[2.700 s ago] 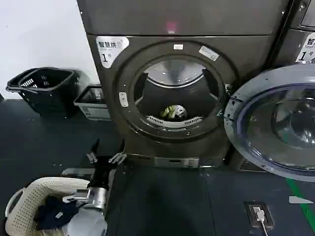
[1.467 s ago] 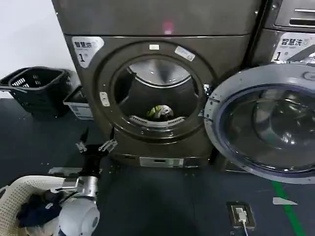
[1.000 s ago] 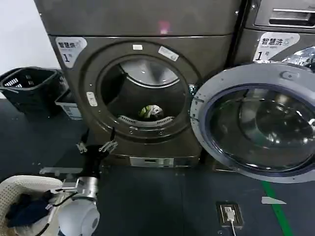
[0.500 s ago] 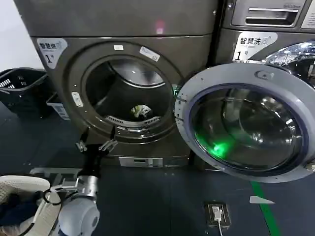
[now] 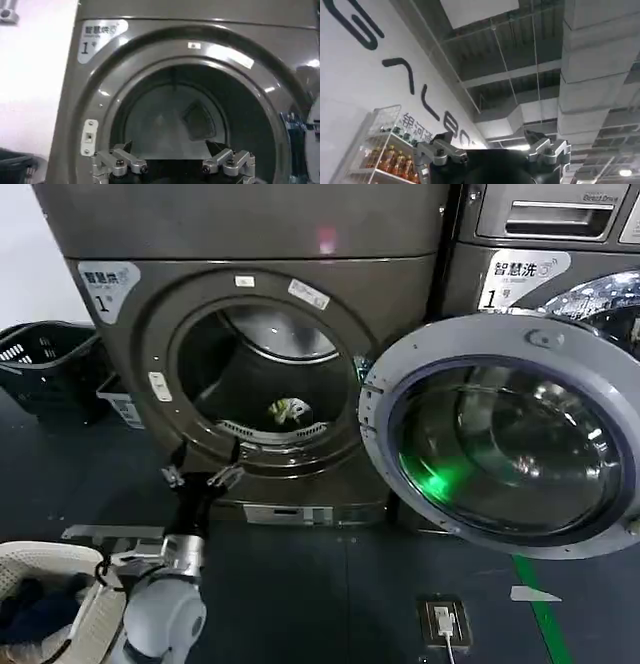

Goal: Grasp the clothes from the dryer.

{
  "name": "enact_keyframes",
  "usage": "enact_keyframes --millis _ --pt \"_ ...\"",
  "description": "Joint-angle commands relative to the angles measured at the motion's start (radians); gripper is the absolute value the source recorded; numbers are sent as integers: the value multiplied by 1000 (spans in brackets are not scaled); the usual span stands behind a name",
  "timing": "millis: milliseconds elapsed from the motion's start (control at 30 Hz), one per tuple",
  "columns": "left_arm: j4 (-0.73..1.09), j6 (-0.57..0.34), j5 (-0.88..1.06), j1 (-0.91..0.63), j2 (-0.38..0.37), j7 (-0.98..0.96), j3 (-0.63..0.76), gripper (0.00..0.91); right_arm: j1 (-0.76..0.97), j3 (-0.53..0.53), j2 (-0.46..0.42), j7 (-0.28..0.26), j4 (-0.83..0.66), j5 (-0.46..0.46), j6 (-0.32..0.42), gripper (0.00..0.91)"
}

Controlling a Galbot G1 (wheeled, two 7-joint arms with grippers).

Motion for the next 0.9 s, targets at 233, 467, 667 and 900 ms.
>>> enact_keyframes --millis 233,467,667,900 --pt "7 15 9 -21 11 18 6 907 -5 -1 4 -1 -4 1 48 907" --pt "5 16 9 -21 15 18 7 907 -3 -14 5 -3 -7 -3 89 907" --pt "3 17 9 -22 17 18 7 907 -4 -14 6 -3 -6 -3 92 907" --pt "3 18 9 -25 19 18 8 907 -6 -12 11 -3 -7 -3 97 907"
